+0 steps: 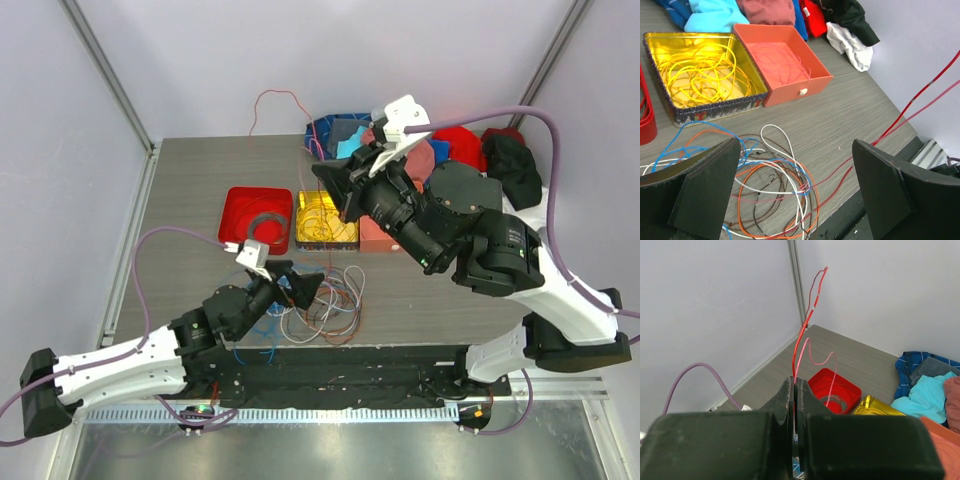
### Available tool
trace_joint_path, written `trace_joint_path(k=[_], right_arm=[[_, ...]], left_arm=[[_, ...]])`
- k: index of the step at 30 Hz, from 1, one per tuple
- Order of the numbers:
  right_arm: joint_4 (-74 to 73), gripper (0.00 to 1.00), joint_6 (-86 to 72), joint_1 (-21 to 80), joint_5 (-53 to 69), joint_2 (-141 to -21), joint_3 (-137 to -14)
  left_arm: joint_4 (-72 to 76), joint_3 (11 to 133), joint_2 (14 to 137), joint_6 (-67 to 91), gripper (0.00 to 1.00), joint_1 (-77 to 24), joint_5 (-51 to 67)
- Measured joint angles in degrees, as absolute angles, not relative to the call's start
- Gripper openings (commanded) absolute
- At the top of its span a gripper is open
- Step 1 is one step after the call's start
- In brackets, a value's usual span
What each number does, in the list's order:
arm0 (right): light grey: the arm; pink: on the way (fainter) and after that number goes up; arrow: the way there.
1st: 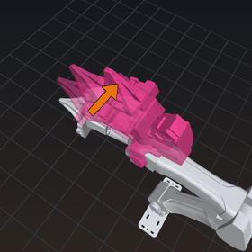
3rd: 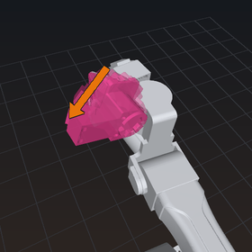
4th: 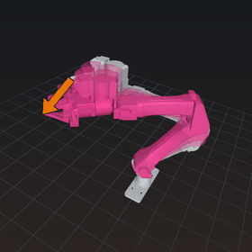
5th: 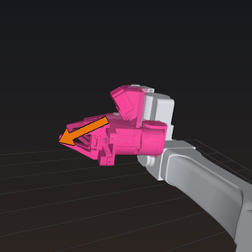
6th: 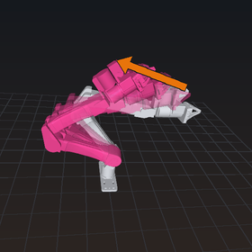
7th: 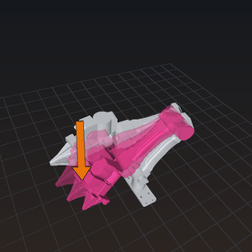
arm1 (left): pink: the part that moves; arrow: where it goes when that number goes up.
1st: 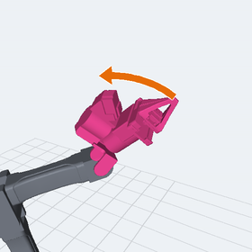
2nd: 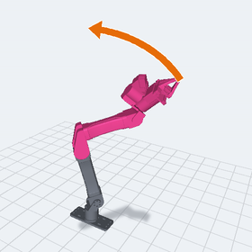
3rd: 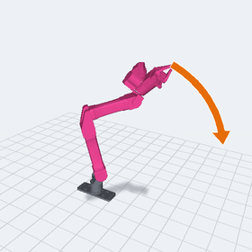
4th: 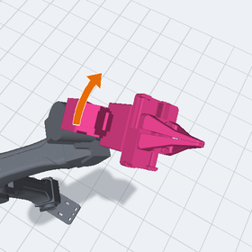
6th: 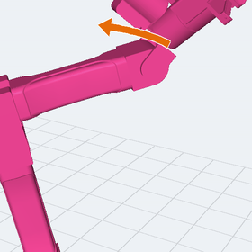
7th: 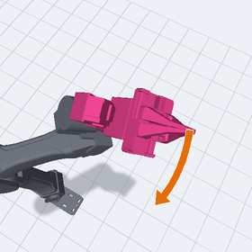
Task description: Untangle the cables
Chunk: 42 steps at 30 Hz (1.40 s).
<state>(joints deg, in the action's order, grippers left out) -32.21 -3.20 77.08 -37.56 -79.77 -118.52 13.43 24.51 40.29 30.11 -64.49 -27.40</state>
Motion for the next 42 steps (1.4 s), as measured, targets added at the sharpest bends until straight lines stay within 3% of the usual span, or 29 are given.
trace_joint_path(k=[18, 30, 34, 38, 40, 41, 42], right_arm=[[-30.68, 0.01, -6.74, 77.08, -36.12, -73.34, -106.63], [-29.43, 0.01, -9.26, 77.08, -34.98, -72.73, -101.12], [-28.73, 0.01, -9.47, 77.08, -34.79, -72.62, -100.68], [-28.64, 0.01, -9.69, 77.08, -34.79, -72.51, -100.12], [-28.51, 0.01, -9.91, 77.08, -34.74, -72.07, -99.24], [-28.51, 0.01, -10.02, 77.08, -34.74, -71.90, -98.94], [-28.49, 0.01, -10.17, 77.08, -34.76, -71.59, -98.52]], left_arm=[[17.78, 29.32, 35.92, 26.06, 1.00, -64.49, -26.72], [20.08, 32.23, 42.28, 25.04, 0.98, -64.49, -23.05], [20.18, 32.23, 43.46, 24.95, 0.79, -64.49, -23.22], [20.03, 32.23, 43.72, 24.75, 0.39, -64.49, -24.58], [19.90, 32.23, 43.46, 24.45, 0.28, -64.49, -25.50], [19.86, 32.23, 43.27, 24.62, 0.18, -64.49, -25.76], [19.73, 32.23, 42.89, 24.40, 0.15, -64.49, -26.06]])
